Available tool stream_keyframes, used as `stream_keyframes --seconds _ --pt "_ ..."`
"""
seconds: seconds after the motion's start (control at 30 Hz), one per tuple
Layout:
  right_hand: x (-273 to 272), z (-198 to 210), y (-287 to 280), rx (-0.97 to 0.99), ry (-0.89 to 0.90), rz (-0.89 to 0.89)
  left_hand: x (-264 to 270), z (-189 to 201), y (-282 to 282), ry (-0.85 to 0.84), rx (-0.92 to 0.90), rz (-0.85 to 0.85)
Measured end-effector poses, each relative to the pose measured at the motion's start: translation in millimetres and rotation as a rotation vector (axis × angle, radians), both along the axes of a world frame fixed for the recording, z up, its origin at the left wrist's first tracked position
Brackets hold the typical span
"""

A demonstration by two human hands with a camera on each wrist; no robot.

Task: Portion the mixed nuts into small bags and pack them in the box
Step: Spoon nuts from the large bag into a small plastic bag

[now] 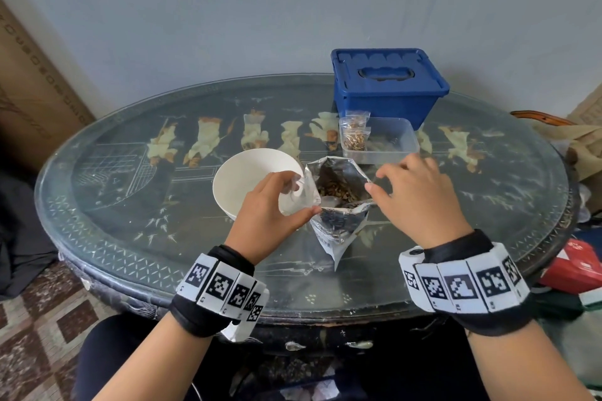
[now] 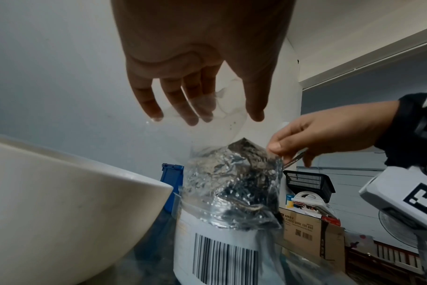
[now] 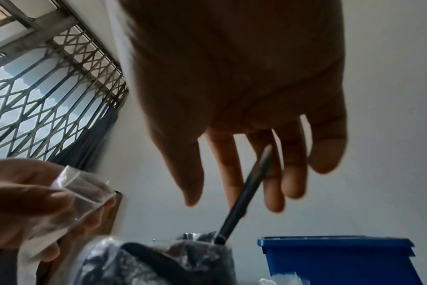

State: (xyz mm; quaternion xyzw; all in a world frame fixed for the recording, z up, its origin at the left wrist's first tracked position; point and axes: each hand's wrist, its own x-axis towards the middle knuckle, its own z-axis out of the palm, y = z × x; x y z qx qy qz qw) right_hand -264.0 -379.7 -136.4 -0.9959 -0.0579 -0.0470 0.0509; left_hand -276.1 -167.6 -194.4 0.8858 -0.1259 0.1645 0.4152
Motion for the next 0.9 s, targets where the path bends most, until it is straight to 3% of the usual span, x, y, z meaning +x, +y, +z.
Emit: stream_keyframes --seconds 0.13,0.3,0.47,0.63,0.9 --pt "5.9 -3.2 -4.9 0.111 0.151 0.015 0.1 -0.3 -4.7 0.061 -0.025 0.033" --pt "9.8 -2.7 1.3 0.534 -0.077 0.017 -2.0 -4.3 -9.7 0.13 -0.017 0.043" --pt "17.0 -9.2 9.4 0.704 -0.19 0.093 -2.9 -7.2 -13.8 0.147 -0.021 0.051" --pt "14.1 -11.8 4.6 0.589 -0.4 0.438 -1.8 -6.9 -17.3 0.162 -0.016 0.058" --pt "5.6 -32.9 -11.4 0.16 -0.451 0.779 2.3 -6.5 -19.9 0.201 -0.02 0.054"
